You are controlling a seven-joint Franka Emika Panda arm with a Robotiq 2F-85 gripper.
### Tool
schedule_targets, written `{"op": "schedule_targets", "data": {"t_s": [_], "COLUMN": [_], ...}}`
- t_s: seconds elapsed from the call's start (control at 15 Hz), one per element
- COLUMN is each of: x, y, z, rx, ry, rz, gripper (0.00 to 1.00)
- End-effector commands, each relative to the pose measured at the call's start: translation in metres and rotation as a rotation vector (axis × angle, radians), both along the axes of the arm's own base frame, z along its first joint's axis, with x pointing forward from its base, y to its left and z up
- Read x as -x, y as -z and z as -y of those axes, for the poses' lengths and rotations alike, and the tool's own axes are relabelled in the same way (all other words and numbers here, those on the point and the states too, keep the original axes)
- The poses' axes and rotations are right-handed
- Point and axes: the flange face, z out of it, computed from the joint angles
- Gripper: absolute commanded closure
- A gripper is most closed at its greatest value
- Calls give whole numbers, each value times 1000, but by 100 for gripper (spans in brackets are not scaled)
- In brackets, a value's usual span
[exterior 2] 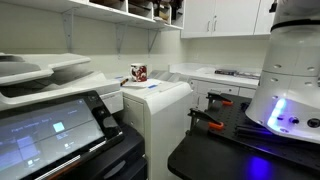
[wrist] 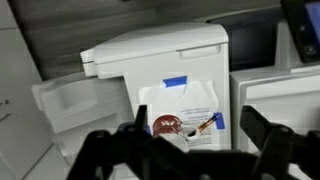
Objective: Take the pen from the top of the printer and place it in the red cup
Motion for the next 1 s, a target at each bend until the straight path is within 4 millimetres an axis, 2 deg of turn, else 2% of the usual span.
{"op": "schedule_targets", "data": {"t_s": [0.0, 0.4, 0.67, 0.93], "x": [-53, -126, -163, -190], "y": [46, 148, 188, 217], "z": [-7, -38, -41, -46], "rx": [-12, 3, 19, 5], "ry": [194, 517, 725, 752], "rz": [25, 13, -23, -58], "gripper": [0, 0, 0, 0]}}
